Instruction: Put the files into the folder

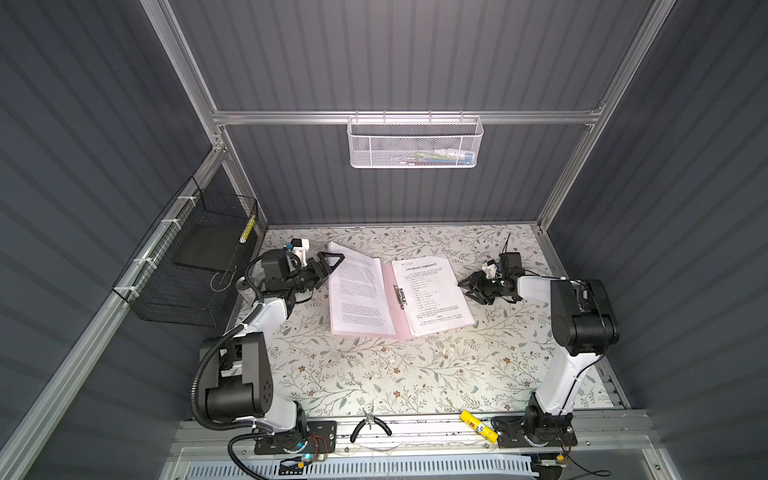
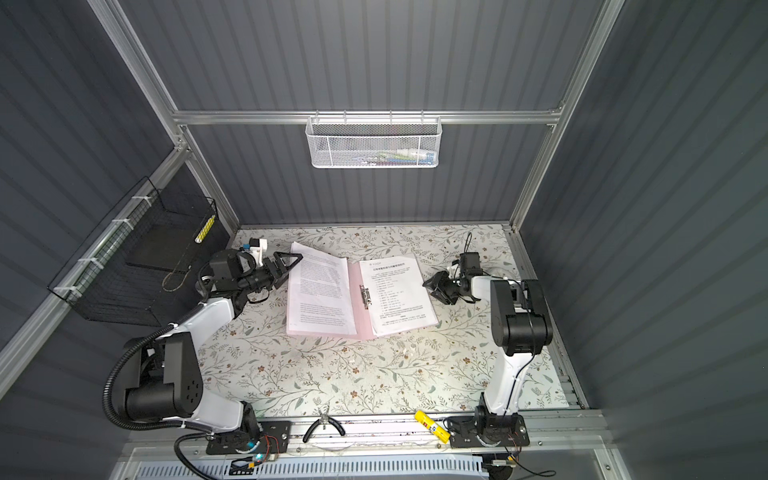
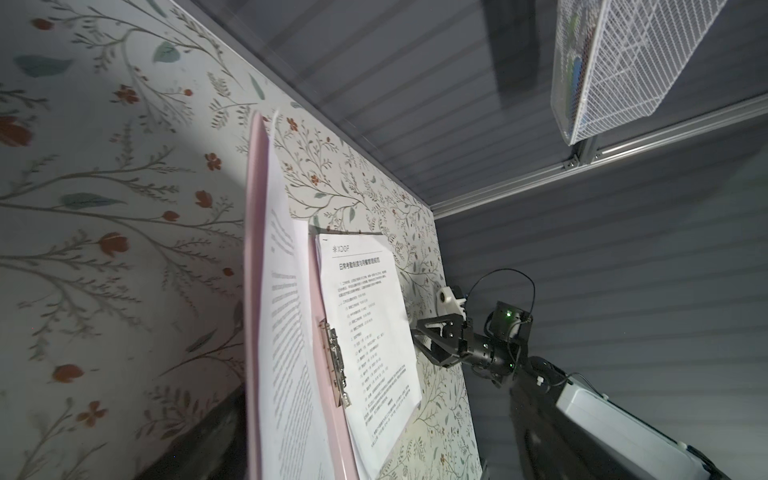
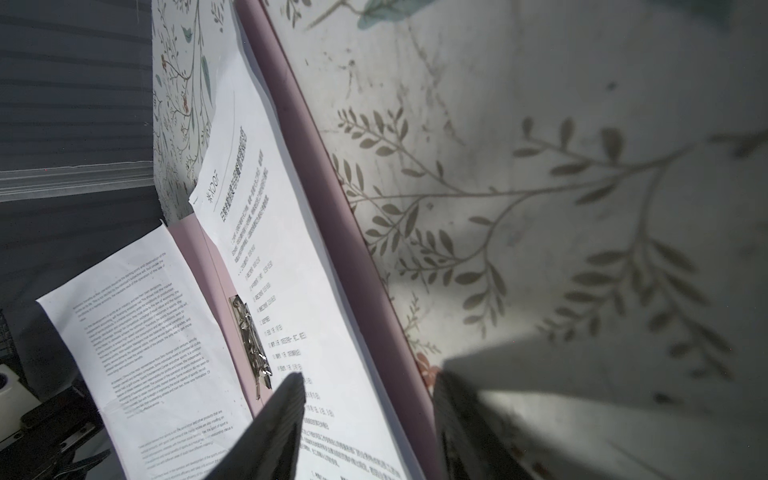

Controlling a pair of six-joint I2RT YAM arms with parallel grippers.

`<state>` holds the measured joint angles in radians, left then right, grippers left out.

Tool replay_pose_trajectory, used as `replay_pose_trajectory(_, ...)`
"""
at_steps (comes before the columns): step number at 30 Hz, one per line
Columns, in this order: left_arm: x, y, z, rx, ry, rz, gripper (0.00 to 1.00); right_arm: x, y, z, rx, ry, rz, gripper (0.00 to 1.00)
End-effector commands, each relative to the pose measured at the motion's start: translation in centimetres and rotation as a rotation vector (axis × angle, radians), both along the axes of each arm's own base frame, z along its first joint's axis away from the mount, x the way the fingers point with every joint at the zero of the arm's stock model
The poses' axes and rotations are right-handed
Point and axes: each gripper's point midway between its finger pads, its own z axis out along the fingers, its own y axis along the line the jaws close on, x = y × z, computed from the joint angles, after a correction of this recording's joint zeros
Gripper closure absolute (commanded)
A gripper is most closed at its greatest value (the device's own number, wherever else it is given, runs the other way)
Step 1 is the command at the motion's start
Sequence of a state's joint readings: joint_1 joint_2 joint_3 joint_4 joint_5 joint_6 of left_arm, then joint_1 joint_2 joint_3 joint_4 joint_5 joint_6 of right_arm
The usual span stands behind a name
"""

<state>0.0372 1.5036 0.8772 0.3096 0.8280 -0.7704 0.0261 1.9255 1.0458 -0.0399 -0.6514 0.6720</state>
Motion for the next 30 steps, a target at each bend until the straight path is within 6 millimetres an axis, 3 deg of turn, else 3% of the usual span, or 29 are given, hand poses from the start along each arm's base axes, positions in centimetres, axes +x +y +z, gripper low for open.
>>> replay_pose_trajectory(1, 0.4, -2.1, 2.6, -0.032, -0.044, -0.046, 0.06, -0.2, 0.0, -1.1, -0.019, 0.033, 0.008, 0.47)
replay_pose_trajectory(12, 1.2, -9.9, 8.3, -0.064, -0.159, -0.160, 0.07, -0.8, 0.6, -2.2, 0.032, 0.066, 0.004, 0.47)
replay_pose_trajectory(17, 2.1, -14.2, 9.7, -0.071, -0.193, -0.233, 0.07, -1.5, 1.2, -2.4, 0.064, 0.071, 0.003, 0.47)
replay_pose_trajectory(26, 3.0, -22.8, 8.0, -0.081, -0.189, -0.365, 0.07, -3.1, 1.6, -2.7, 0.076, 0.075, 0.006, 0.47)
replay_pose_trajectory(30, 2.9, -25.5, 5.8, -0.083, -0.157, -0.405, 0.08, -4.0, 1.6, -2.6, 0.084, 0.074, -0.001, 0.47)
